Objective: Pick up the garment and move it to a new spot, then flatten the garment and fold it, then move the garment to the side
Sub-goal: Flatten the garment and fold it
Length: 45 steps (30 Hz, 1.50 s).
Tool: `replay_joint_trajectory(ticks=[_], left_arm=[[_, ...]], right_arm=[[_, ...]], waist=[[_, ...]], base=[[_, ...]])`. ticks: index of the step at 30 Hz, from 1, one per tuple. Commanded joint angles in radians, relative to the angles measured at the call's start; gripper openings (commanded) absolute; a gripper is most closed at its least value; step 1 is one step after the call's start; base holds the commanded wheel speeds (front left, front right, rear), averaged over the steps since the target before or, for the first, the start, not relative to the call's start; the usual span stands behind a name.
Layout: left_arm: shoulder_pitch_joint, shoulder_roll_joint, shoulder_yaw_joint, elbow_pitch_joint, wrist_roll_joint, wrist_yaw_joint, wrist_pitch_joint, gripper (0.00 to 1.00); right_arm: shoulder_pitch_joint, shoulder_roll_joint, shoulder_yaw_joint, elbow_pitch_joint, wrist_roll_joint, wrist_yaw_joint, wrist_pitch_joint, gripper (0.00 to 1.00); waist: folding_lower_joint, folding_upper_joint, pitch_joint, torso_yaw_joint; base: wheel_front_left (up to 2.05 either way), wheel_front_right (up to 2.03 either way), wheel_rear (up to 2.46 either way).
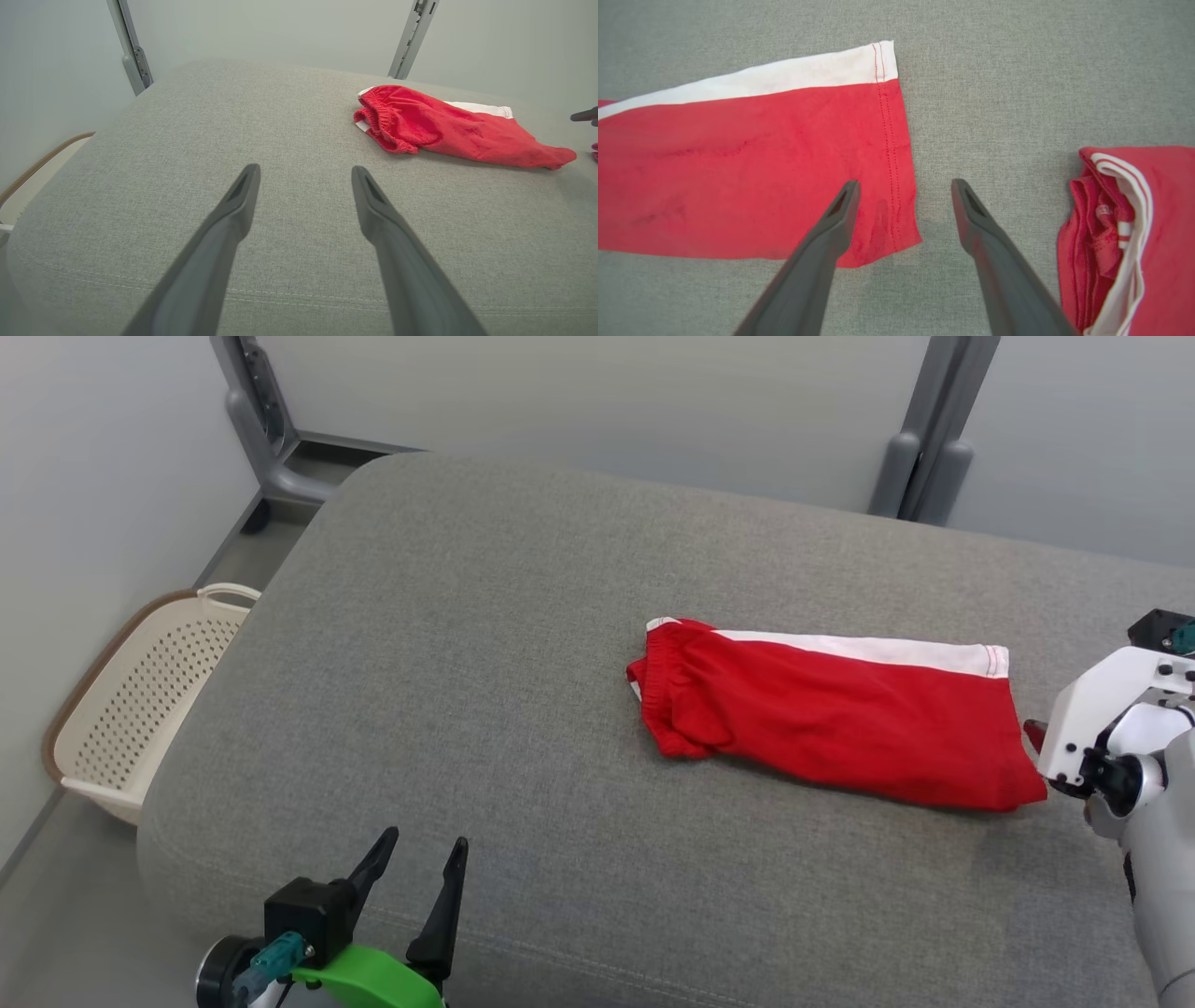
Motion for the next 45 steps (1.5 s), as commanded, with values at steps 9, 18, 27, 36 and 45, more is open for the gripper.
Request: replay_joint_trajectory(ticks=[9,18,27,36,45], left_arm=[[-0.056,-0.019,-0.008,0.017,0.012,-0.01,-0.027,1.0],[-0.074,-0.027,-0.014,0.029,0.01,-0.014,-0.037,1.0],[-0.083,-0.032,-0.019,0.025,0.006,-0.01,-0.042,1.0],[-0.095,-0.039,-0.021,0.035,0.005,-0.004,-0.051,1.0],[-0.102,-0.039,-0.028,0.049,0.003,0.0,-0.048,1.0]], right_arm=[[-0.078,-0.055,0.01,0.062,-0.027,0.0,-0.032,1.0],[-0.095,-0.081,0.015,0.106,-0.027,0.0,-0.05,1.0],[-0.107,-0.112,0.016,0.144,-0.03,0.0,-0.059,1.0],[-0.133,-0.076,0.046,0.175,-0.007,0.0,-0.047,1.0],[-0.137,-0.096,0.071,0.195,0.007,-0.001,-0.044,0.0]], waist=[[0.0,0.0,0.121,0.062],[0.0,0.0,0.147,0.081],[0.0,0.0,0.179,0.097],[0.0,0.0,0.195,0.106],[0.0,0.0,0.188,0.116]], base=[[0.0,0.0,0.0],[0.0,0.0,0.0],[0.0,0.0,0.0],[0.0,0.0,0.0],[0.0,0.0,0.0]])
